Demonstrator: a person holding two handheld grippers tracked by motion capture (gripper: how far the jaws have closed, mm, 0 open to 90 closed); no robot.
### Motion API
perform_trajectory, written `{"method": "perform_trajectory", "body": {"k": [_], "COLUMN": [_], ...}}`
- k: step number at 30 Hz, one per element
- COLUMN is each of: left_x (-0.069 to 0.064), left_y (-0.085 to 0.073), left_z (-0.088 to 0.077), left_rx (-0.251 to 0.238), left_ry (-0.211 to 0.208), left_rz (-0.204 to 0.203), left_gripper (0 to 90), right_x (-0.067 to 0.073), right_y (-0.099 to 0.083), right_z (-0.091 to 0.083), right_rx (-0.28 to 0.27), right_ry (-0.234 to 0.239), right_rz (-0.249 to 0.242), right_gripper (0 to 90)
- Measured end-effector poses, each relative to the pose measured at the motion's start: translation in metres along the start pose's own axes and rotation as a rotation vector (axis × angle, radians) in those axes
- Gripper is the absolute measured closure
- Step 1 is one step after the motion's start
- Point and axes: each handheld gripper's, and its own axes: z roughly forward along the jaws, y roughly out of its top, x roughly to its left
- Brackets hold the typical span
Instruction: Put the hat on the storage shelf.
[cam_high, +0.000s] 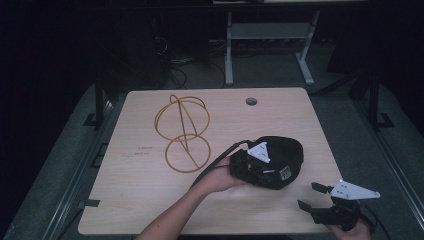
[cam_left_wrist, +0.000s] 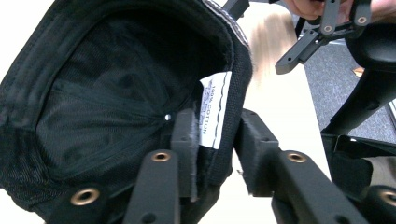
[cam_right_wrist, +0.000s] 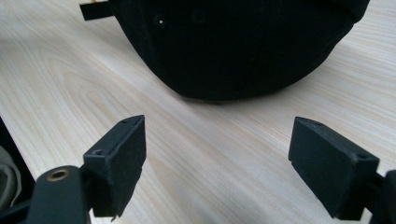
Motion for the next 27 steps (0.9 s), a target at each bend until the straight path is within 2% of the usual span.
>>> {"method": "perform_trajectory", "body": {"k": [4, 8, 9, 12, 17, 27], "left_x": [0.001, 0.001, 0.002, 0.004, 0.007, 0.011], "left_y": [0.0, 0.0, 0.001, 0.001, 0.005, 0.016], "left_z": [-0.002, -0.005, -0.008, -0.011, -0.025, -0.042], "left_rx": [-0.007, -0.035, -0.057, -0.074, -0.137, -0.218], "left_ry": [-0.016, -0.026, -0.031, -0.036, -0.053, -0.073], "left_rz": [0.0, -0.014, -0.027, -0.033, -0.074, -0.106], "left_gripper": [76.4, 78.4, 78.6, 79.1, 79.4, 79.6], "right_x": [0.0, 0.002, 0.002, 0.003, 0.006, 0.01], "right_y": [0.001, 0.002, 0.003, 0.005, 0.013, 0.028], "right_z": [0.001, 0.002, 0.002, 0.002, 0.003, 0.01], "right_rx": [0.0, -0.003, -0.008, -0.029, -0.054, -0.098], "right_ry": [0.004, 0.008, 0.012, 0.025, 0.033, 0.071], "right_rz": [0.0, 0.002, 0.003, 0.007, 0.017, 0.013], "right_gripper": [18.7, 18.7, 18.7, 18.6, 18.3, 17.6]}}
